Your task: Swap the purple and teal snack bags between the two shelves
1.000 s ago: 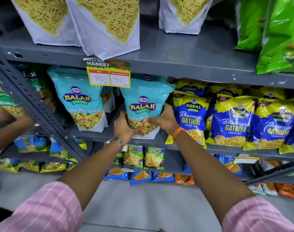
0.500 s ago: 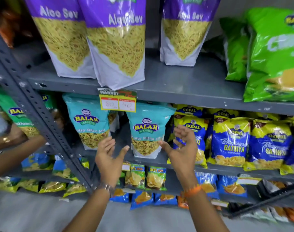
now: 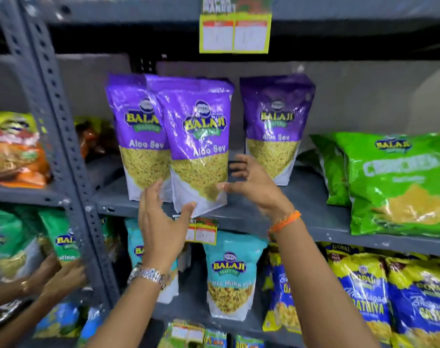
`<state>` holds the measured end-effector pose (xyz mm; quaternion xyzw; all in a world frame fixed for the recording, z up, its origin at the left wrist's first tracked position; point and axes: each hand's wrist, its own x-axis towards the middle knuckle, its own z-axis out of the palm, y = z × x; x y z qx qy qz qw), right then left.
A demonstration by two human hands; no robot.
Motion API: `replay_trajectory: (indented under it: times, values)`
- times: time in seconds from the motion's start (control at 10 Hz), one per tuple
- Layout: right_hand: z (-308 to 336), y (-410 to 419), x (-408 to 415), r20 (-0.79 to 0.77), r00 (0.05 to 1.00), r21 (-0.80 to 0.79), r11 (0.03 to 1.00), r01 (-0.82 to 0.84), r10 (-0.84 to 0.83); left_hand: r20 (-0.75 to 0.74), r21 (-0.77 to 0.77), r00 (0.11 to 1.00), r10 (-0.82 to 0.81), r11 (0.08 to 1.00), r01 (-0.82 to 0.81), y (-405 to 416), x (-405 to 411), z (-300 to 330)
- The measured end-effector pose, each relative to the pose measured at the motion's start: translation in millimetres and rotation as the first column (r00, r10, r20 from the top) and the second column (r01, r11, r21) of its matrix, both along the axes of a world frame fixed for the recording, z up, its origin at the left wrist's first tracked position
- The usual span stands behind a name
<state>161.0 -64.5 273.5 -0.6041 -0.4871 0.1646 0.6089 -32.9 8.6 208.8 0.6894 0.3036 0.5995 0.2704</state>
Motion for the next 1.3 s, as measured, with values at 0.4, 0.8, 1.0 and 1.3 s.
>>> replay_trajectory:
  times: [0.4, 0.8, 1.0, 1.3]
  values:
    - [4, 6, 18, -0.128, 0.987, 0.008, 0.995, -0.1, 0.1, -0.007, -0.085, 0.992, -0.122, 0.989, 0.121, 5, 22, 14]
    - [1, -79, 68, -0.177, 0.941, 0.104, 0.945, 0.309, -0.288, -0.141, -0.173, 0.885, -0.444, 0.891, 0.419, -21, 101, 38]
    - [-7, -94, 67, -0.177, 0.919, 0.079, 0.926, 0.37, -0.352, -0.154, -0.189, 0.844, -0.513, 0.854, 0.485, -20, 117, 32]
    - [-8, -88, 61, -0.111, 0.91, 0.051, 0.912, 0.407, -0.4, -0.171, -0.202, 0.807, -0.566, 0.822, 0.533, -14, 114, 36]
